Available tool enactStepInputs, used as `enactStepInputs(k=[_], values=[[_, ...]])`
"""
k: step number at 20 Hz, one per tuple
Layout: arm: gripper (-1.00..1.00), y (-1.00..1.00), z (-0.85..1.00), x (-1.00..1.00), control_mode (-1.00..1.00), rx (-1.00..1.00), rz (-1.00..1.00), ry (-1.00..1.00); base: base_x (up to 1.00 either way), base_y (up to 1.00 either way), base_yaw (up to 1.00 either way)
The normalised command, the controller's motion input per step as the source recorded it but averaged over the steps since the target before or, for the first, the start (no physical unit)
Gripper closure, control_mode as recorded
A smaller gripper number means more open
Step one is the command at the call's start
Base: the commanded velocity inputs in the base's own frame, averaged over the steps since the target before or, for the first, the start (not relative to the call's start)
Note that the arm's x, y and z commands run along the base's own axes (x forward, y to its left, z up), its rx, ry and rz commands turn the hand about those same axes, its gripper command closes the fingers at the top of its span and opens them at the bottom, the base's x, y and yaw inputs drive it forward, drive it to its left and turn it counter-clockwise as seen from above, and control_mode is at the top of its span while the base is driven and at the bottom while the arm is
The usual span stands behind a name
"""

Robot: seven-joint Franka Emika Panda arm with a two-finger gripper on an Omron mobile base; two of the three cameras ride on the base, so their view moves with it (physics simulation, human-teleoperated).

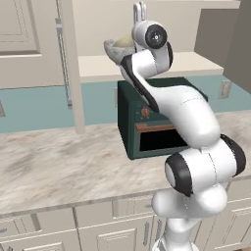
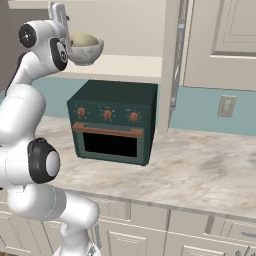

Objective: Pick up the bowls on the counter and stack them on top of one another in the open cabinet. Place the smaller bowl on top of the larger bowl.

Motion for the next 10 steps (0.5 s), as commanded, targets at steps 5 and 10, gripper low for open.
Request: enactStepInputs(k=[5,10], values=[[-1.0,0.0,0.12,-0.4,-1.0,-0.02,0.0,-0.2,0.0,0.0,0.0],[-1.0,-0.05,0.2,-0.54,-1.0,0.02,0.0,-0.11,0.0,0.0,0.0]])
